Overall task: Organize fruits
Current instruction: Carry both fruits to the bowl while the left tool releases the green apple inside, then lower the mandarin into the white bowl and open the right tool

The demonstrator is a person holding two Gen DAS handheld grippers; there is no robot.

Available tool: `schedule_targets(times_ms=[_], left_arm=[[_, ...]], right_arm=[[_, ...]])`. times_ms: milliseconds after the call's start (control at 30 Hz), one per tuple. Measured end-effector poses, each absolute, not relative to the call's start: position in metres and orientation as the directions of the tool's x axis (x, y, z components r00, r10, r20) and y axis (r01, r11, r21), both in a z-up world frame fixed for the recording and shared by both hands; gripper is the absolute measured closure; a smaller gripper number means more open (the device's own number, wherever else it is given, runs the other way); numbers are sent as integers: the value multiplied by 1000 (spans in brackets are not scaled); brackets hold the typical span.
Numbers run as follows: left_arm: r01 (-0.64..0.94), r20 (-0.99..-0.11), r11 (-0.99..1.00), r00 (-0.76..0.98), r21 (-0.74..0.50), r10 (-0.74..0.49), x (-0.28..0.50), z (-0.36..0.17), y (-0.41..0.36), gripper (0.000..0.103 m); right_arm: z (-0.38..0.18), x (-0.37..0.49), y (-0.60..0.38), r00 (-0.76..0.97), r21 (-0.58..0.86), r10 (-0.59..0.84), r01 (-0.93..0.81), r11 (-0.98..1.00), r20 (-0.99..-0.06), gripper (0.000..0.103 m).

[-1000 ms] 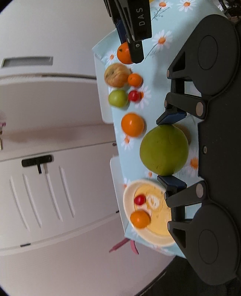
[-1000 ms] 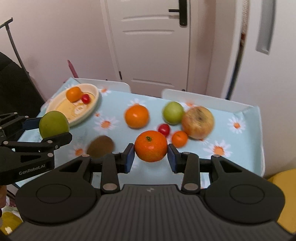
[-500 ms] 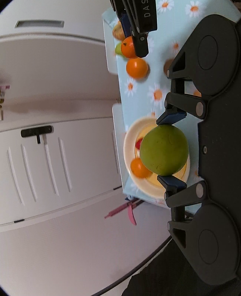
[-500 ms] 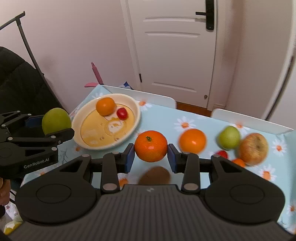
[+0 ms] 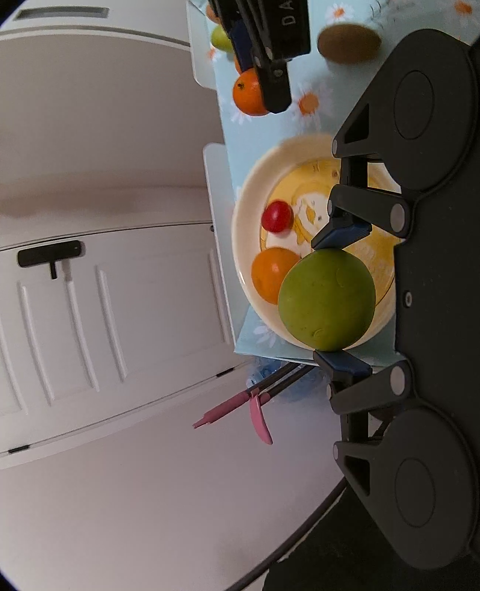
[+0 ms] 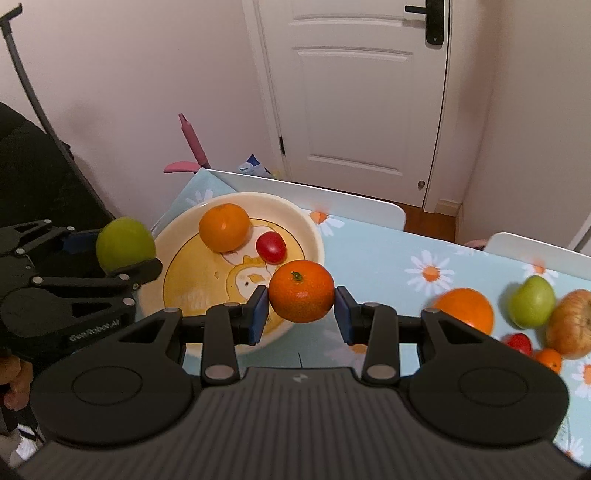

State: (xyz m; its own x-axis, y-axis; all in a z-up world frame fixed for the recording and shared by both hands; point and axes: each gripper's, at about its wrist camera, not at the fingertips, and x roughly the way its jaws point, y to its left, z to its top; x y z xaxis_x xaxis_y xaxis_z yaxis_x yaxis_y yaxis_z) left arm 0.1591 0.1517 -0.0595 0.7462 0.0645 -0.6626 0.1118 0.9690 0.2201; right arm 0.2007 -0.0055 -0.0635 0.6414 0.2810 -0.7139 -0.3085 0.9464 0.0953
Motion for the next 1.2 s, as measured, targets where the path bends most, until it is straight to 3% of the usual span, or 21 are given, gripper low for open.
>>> schedule_targets(times_ms=[567,633,700,733,1200], left_arm=[[196,-712,946,700,259,50,205,-110,161,40],[187,-692,938,718,291,71,203,-109,159,32],[173,-664,936,743,308,81,199,-103,158,7],[168,-656,938,751,303,77,197,-100,158,4],[60,-715,981,694,182,90,157,-77,167,3]], right_arm=[[-85,226,10,625,92,239,-259,962,-743,50],[-84,227,10,628,88,238,-261,961,-741,50],[-81,227,9,629,86,242,-268,960,-739,50],[-80,227,9,628,85,245,-273,958,-739,50],[-74,237,20,585,52,331,-441,896,-741,50]])
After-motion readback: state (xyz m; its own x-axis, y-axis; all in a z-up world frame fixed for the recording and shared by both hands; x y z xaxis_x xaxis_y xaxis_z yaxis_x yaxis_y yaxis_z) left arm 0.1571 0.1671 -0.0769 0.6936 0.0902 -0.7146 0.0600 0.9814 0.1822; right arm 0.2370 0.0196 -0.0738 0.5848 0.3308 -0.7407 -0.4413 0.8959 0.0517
